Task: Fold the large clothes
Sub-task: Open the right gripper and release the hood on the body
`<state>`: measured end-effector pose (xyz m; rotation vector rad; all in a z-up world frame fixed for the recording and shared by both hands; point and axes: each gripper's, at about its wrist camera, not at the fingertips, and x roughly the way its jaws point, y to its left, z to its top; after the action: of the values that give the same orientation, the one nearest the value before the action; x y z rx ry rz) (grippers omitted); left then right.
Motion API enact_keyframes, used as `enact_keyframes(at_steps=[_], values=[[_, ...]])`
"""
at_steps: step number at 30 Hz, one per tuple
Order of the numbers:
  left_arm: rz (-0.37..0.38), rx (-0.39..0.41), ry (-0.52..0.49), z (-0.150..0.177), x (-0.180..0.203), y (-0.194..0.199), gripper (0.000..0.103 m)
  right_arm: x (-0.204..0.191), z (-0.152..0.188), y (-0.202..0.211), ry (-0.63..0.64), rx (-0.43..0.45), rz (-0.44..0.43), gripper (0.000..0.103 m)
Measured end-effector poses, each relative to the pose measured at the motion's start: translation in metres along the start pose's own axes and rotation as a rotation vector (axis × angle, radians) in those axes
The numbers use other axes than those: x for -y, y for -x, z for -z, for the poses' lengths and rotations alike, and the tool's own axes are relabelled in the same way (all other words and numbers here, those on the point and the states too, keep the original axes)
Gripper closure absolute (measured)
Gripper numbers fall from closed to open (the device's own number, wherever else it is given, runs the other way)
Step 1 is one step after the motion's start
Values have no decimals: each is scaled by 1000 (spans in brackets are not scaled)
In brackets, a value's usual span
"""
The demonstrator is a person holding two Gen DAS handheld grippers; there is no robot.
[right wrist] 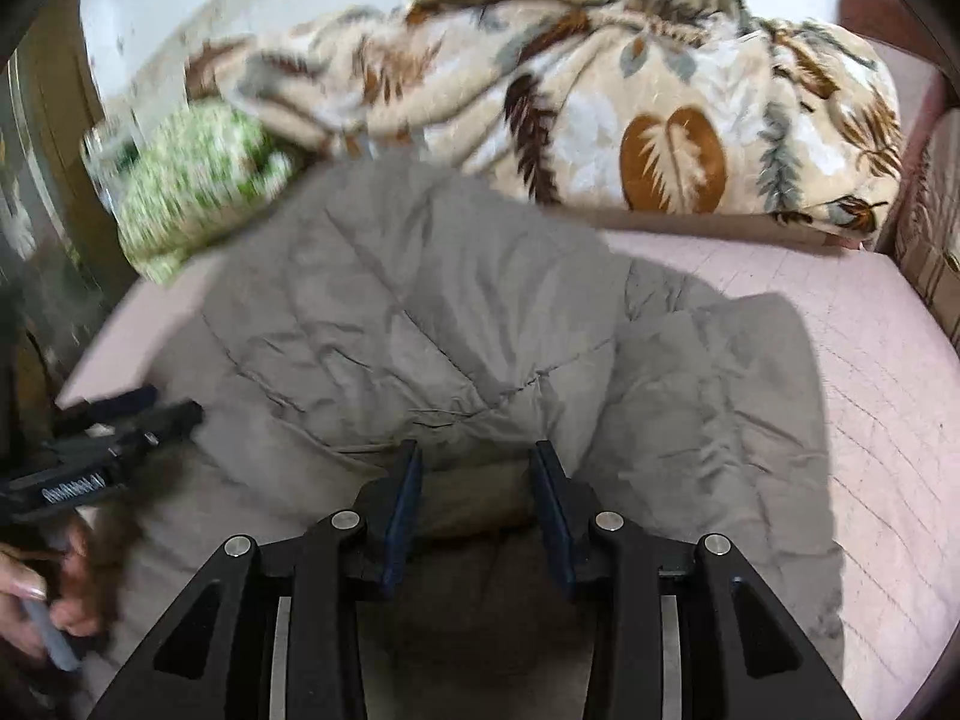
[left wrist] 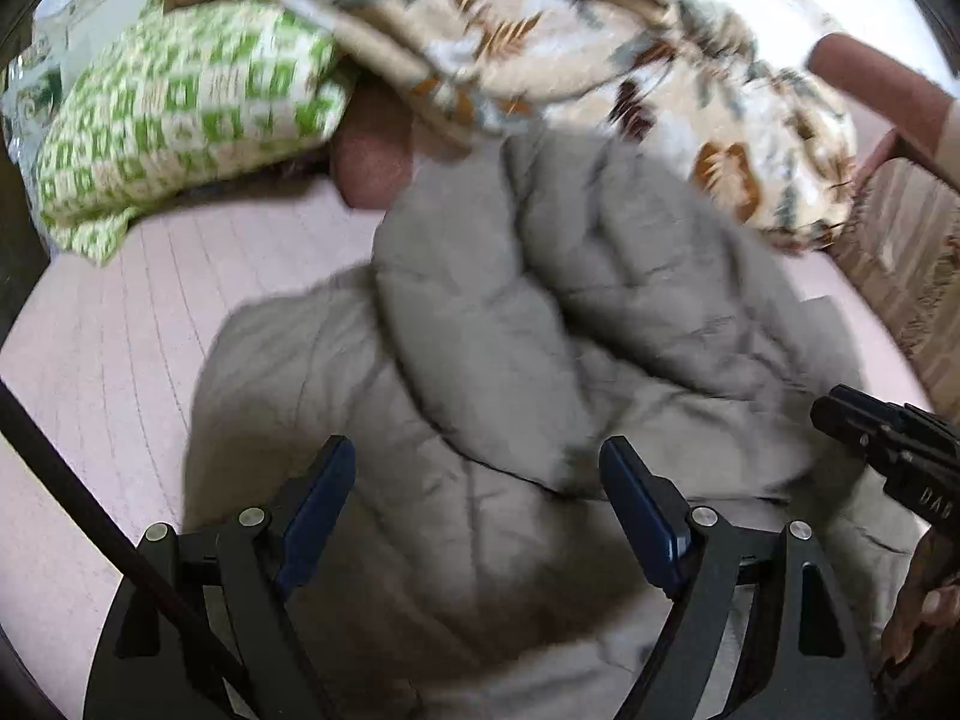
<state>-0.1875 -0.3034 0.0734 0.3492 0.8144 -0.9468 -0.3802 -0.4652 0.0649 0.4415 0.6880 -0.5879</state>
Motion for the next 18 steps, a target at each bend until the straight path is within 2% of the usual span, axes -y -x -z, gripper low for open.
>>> enact_keyframes(at_steps=[4,10,14,18], values=[[23,69,-29,0,12,42,20,-3,9,41,-52,30,-39,55],[1,110,-77,27,29,93,20,-9,74,99,-116,13,-88,52],[10,111,-68,63,33,124,20,-9,113,133,-134,-17,-93,51],[37,60,-15,120,33,146,20,-12,151,160,-140,-33,-110,47]])
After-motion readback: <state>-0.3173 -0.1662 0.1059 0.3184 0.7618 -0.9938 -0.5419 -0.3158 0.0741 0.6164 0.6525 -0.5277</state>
